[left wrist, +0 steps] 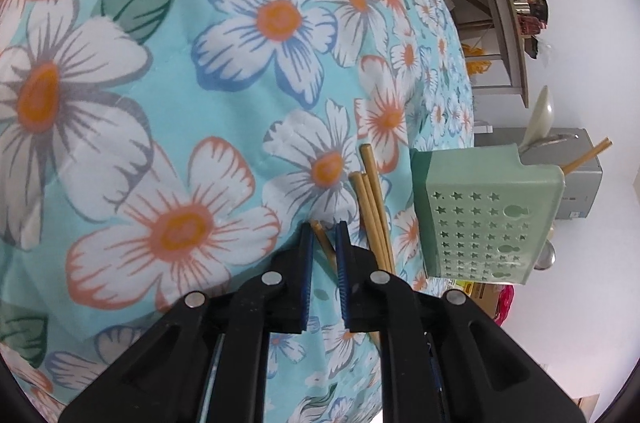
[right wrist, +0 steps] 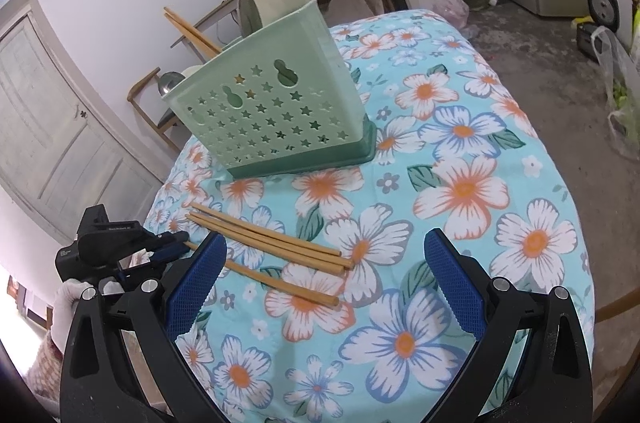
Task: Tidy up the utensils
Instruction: 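Grasp wooden chopsticks lying on the cloth with the left tool, then lift the chopstick over the holder with the left tool while the right tool grasps chopsticks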
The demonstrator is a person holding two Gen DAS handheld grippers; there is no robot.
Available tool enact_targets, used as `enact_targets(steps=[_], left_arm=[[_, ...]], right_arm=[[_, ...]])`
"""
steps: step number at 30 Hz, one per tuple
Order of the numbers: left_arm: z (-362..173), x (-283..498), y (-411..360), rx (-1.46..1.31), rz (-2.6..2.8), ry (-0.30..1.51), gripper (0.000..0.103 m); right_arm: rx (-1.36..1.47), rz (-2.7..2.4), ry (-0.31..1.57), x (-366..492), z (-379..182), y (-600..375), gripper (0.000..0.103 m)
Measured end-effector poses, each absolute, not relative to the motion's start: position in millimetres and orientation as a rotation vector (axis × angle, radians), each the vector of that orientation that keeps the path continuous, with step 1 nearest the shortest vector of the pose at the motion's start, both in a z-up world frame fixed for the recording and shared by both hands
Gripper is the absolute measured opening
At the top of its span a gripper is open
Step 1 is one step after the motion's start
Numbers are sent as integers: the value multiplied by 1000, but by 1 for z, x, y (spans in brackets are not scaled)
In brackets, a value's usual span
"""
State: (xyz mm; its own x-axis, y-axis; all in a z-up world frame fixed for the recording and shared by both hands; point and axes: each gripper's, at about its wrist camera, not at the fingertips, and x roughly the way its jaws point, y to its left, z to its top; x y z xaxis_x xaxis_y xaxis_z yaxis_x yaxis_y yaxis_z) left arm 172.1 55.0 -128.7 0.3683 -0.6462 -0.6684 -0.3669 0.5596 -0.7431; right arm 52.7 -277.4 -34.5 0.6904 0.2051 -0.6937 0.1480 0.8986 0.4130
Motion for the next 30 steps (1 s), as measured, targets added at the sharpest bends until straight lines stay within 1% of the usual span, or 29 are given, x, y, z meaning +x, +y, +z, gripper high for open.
enact_targets(steps=[8,18,25,30], left_arm=[[-131,177,54,-1088,-183,1247,11],[-126,173,48,-1039,-165,1213,8],[-115,167,46,-985,-221,1152,8],[-83,161,47,-912,-312,1045,7]], right_arm=[[470,37,816,51,-36,-276,95],[474,22,803,42,-31,-278,95],[471,12,790,36,-26,-279,95],[466,5,778,33,-22,-280,95]])
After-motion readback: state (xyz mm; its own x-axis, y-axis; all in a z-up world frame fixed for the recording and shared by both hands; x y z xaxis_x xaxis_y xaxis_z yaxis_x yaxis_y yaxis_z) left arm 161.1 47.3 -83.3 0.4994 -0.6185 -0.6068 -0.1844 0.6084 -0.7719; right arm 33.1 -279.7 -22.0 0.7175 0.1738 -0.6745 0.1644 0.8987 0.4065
